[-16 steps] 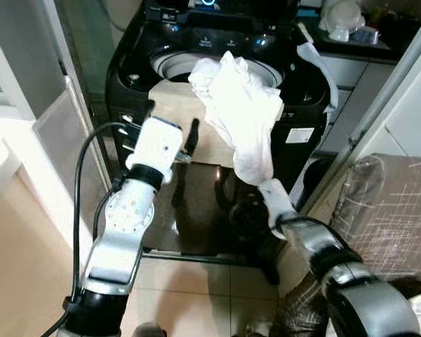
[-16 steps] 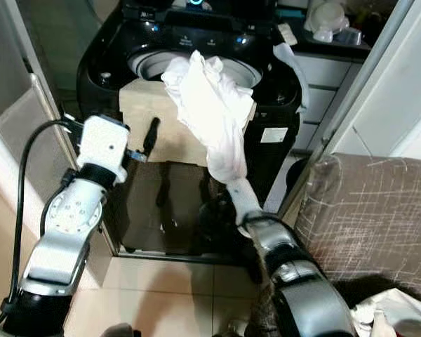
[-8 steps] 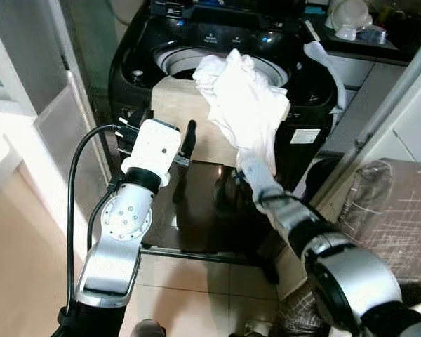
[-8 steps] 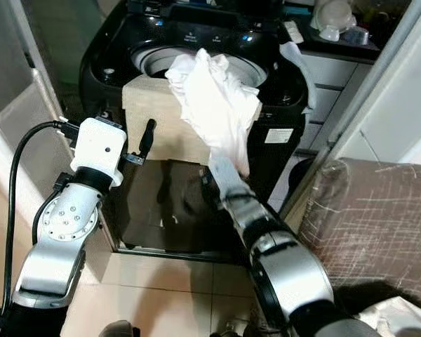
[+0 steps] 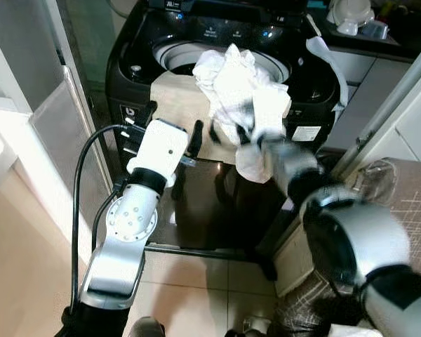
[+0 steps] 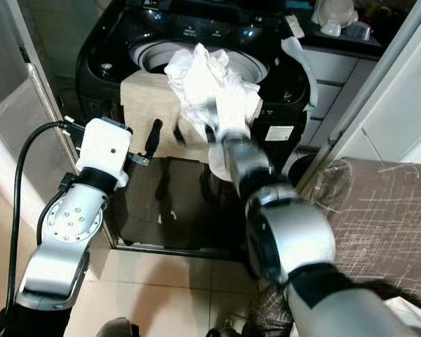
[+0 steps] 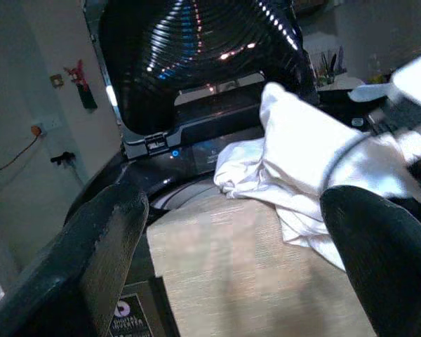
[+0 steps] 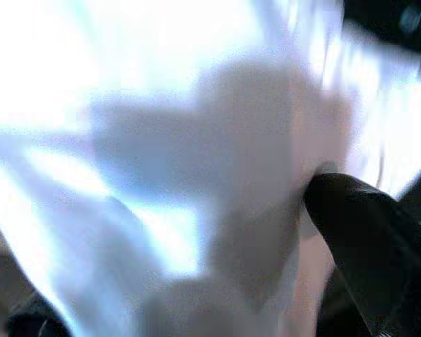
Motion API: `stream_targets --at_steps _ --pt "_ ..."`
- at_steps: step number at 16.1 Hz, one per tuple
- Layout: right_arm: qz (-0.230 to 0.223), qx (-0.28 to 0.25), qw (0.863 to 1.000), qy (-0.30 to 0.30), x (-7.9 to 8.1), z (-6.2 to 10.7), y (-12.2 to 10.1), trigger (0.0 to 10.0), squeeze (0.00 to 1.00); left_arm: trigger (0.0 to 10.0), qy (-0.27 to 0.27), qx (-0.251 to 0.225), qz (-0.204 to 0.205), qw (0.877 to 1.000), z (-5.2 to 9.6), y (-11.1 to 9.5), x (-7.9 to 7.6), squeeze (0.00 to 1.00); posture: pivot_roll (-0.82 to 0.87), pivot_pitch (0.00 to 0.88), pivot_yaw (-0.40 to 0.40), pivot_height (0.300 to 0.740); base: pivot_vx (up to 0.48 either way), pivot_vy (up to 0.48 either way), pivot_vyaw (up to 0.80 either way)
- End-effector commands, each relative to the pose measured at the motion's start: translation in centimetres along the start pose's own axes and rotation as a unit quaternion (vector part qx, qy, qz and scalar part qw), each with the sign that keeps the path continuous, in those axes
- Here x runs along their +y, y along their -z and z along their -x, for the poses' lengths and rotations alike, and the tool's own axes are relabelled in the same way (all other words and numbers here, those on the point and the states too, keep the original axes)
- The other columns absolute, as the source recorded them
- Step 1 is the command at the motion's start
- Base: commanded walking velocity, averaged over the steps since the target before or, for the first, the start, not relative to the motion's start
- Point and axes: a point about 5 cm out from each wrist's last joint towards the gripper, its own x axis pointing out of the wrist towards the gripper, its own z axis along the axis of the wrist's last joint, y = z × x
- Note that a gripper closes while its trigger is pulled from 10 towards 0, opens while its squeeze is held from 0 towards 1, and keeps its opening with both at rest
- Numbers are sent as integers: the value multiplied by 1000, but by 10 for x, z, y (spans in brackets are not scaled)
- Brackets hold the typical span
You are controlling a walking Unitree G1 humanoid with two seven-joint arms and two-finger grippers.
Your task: Clothes washing
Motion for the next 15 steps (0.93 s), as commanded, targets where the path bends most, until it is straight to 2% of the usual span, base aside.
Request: stream_targets --at_steps 1,2,3,4,6,7,9,10,11,12,13,14,15 --pt "-13 -38 999 8 -7 -1 -24 10000 0 10000 3 -3 0 1000 -3 -2 -3 0 252 51 -124 740 0 0 0" --pt "-12 -80 997 9 -8 1 -50 10000 0 10000 -1 -3 1 1000 -4 -2 -2 0 250 51 -124 740 0 0 0" --pt "-13 -105 994 8 -8 2 -65 10000 0 10000 -2 -3 1 1000 -4 -2 -2 0 248 52 -124 740 0 0 0" --pt "-4 -163 986 24 -11 7 -95 10000 0 10000 -3 -4 1 1000 -5 -2 -1 0 244 51 -123 740 0 0 0" --pt "-17 -199 979 32 -14 11 -115 10000 0 10000 -3 -3 0 1000 -5 -2 -1 0 239 50 -122 740 0 0 0" --pt "-32 -242 969 37 -17 18 -138 10000 0 10000 -4 -4 0 1000 -6 -2 -1 0 229 48 -117 740 0 0 0" --pt "-30 -286 957 34 -16 25 -156 10000 0 10000 -4 -4 0 1000 -8 -2 -1 0 220 46 -111 740 0 0 0" --pt "1 -315 948 54 -17 30 -166 10000 0 10000 -3 -4 1 1000 -9 -1 -1 0 211 44 -101 740 0 0 0" --pt "72 -336 933 106 -23 34 -173 10000 0 10000 2 -7 0 1000 -11 -1 -2 0 202 40 -99 740 0 0 0" --pt "115 -334 924 146 -30 33 -171 10000 0 10000 5 -8 -2 1000 -12 -2 -3 0 197 38 -97 740 0 0 0" --pt "173 -338 906 188 -36 34 -167 10000 0 10000 4 -8 -2 1000 -13 -1 -4 0 197 38 -97 740 0 0 0" --pt "234 -347 881 222 -41 34 -162 10000 0 10000 3 -7 1 1000 -14 -1 -5 0 190 34 -97 740 0 0 0" --pt "266 -328 878 226 -45 30 -153 10000 0 10000 4 -6 2 1000 -14 0 -5 0 189 33 -98 740 0 0 0"
